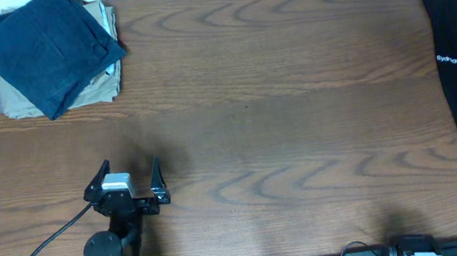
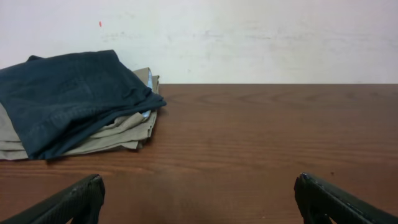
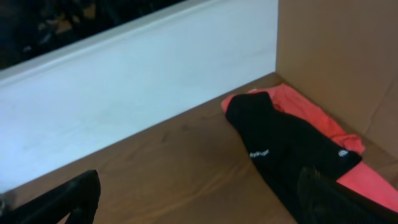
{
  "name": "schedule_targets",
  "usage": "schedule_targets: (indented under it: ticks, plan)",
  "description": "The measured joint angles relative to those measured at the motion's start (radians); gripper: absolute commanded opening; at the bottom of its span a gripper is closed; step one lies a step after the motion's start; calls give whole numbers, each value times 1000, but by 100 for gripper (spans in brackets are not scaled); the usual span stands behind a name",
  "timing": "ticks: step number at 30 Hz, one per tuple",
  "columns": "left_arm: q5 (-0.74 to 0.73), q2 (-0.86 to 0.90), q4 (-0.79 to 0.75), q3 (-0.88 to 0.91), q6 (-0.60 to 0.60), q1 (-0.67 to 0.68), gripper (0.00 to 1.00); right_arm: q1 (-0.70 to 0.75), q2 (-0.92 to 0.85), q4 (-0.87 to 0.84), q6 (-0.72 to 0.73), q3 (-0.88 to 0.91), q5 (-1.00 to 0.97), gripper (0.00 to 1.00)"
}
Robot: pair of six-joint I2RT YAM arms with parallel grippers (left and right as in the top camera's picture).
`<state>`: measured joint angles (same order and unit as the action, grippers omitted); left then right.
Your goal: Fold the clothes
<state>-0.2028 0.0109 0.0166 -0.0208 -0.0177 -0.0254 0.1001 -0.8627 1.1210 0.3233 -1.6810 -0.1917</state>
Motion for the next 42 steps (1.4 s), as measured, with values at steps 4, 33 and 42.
schedule_targets:
  ticks: [4,33,42]
  plan:
    - [0,0,2,-1,0,0,98,-27,136,-159,-3,223,46,99]
    - [0,0,3,-2,0,0,98,-290,850,-869,67,1381,92,99]
    - [0,0,3,-2,0,0,98,-328,851,-1007,67,1495,98,99]
